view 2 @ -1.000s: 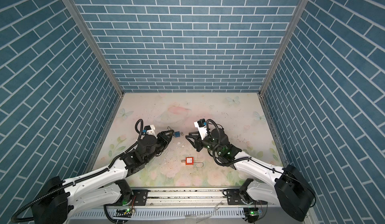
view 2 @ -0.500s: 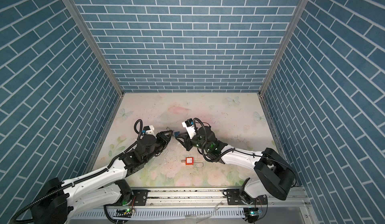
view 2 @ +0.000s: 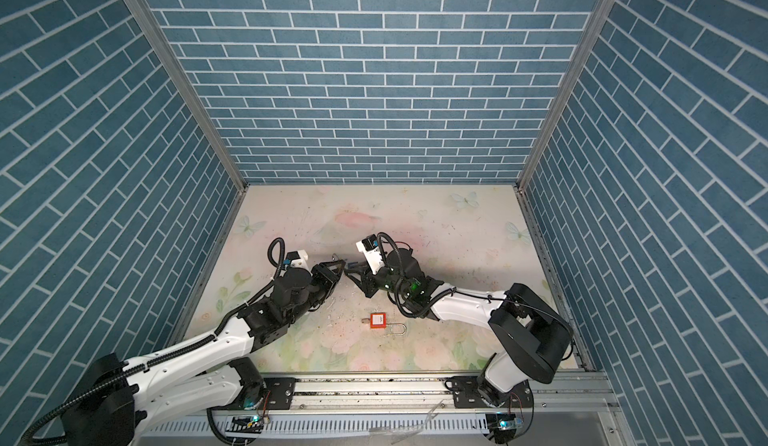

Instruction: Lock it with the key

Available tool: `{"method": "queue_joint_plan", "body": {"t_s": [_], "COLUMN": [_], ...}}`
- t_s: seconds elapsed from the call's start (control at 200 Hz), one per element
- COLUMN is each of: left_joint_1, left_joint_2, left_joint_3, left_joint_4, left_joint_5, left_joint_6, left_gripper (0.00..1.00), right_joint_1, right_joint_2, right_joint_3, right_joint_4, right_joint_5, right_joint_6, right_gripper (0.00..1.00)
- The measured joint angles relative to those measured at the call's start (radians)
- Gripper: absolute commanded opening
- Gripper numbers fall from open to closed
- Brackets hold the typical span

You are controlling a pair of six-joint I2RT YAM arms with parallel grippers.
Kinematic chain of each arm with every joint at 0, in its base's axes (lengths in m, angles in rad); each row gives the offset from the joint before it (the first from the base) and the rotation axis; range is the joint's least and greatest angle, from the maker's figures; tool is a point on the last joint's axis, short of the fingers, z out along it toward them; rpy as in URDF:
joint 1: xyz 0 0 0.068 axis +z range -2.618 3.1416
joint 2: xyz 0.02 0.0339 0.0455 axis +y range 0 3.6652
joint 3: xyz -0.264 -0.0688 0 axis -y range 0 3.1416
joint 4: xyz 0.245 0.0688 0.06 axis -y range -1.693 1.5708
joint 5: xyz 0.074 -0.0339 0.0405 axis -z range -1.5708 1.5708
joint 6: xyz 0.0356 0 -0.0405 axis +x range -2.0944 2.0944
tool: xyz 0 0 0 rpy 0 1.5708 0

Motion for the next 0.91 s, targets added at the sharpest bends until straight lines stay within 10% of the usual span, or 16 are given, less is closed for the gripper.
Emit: {"method": "queue_joint_plan", "body": {"t_s": [0.905], "left_joint_1": [0.021], "left_joint_2": [0.006], "left_joint_3": [0.000], "left_joint_4": [-0.015], "left_joint_5": [0.003], "left_joint_6": [0.000], "left_gripper": [0.00], "right_joint_1": [0.006], "right_joint_2": [0.051], "right_joint_3": [0.030], "right_joint_4": [0.006], "right_joint_5": [-0.011], "right_joint_6": [0.011], "right_gripper": [0.00]}}
